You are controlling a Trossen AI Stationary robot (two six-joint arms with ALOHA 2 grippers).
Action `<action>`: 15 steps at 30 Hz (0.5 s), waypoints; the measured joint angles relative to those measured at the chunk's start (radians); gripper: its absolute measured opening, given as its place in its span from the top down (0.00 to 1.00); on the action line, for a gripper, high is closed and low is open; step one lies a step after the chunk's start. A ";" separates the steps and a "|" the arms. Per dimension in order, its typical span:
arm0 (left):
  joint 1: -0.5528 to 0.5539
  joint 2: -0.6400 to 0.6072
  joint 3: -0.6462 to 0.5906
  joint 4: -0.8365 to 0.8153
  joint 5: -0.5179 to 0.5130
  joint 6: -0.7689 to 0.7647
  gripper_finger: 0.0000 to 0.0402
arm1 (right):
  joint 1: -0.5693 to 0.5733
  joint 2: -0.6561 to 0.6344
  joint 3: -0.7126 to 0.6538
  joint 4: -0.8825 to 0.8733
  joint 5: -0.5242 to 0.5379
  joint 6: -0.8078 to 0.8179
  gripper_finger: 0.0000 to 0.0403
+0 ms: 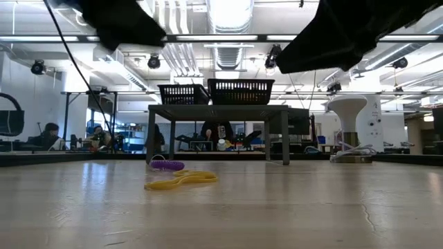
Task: Pick & Place Office Desk Supplies
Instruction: Put the yellow rubber band into the top black bin on the shelf
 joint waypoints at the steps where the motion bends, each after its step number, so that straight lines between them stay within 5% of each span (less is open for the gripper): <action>1: -0.027 0.002 -0.048 0.051 -0.003 -0.041 0.58 | -0.005 0.000 -0.013 0.033 -0.015 0.000 0.55; 9: -0.146 0.002 -0.362 0.319 -0.009 -0.538 0.58 | -0.104 0.039 -0.027 0.161 -0.346 0.001 0.55; 15: -0.154 0.002 -0.429 0.352 -0.056 -0.682 0.58 | -0.167 0.200 0.091 0.167 -0.550 -0.107 0.55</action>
